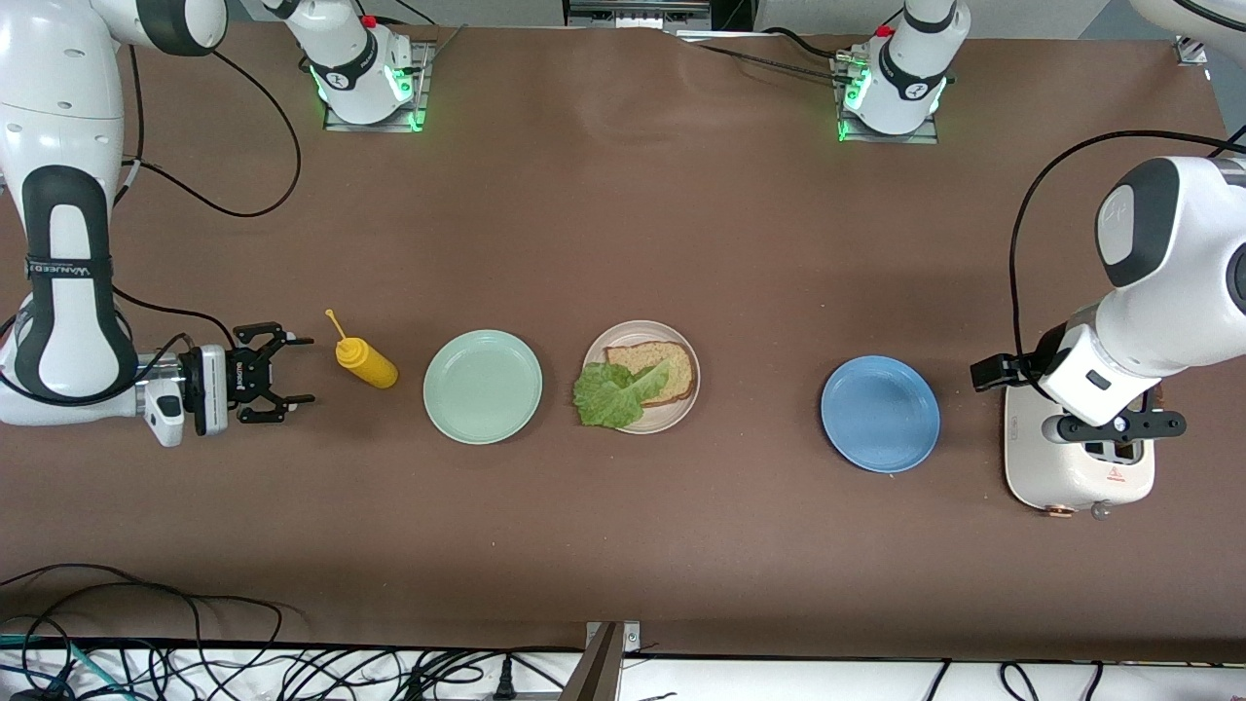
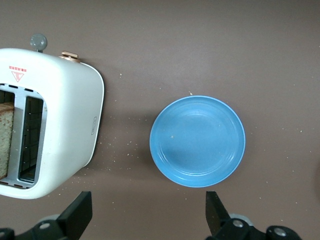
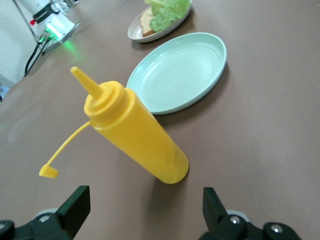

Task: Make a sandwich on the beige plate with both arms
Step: 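Lower the right gripper around the mustard bottle and grasp it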

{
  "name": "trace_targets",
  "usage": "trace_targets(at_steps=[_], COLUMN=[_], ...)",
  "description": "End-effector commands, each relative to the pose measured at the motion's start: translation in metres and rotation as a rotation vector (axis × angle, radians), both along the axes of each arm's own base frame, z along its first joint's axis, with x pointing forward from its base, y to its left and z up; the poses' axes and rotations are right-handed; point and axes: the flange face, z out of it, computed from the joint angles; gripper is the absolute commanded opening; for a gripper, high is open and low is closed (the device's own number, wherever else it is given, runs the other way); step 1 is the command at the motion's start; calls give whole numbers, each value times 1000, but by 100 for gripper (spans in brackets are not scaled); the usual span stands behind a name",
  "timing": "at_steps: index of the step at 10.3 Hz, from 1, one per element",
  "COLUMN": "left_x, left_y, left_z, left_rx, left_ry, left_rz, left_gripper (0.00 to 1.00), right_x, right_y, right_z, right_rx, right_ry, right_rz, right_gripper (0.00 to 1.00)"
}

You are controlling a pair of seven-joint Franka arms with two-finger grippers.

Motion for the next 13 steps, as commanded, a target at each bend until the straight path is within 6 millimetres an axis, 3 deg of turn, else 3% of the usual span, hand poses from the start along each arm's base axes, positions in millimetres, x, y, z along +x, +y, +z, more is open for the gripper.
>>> trace_targets(at_steps=[1, 2, 3, 5, 11, 13], left_x=[2, 2, 2, 2, 2, 2], left_y=[3, 3, 3, 3, 3, 3], left_z=[4, 4, 4, 4, 4, 4], left_rx=[-14, -14, -14, -14, -14, -14], left_ry=[5, 5, 5, 5, 5, 5], left_rz=[-5, -5, -5, -5, -5, -5], left_gripper=[100, 100, 100, 100, 100, 100], right_x=[-6, -8, -7, 2, -2, -5], right_y=[7, 8, 21, 29, 49, 53], right_z=[-36, -45, -45, -35, -47, -47], right_rx=[90, 110, 147, 203, 346, 380], right_ry=[-75, -96, -131, -164, -201, -192], right_rz=[115, 145, 182, 161, 147, 148], right_gripper=[100, 100, 100, 100, 100, 94])
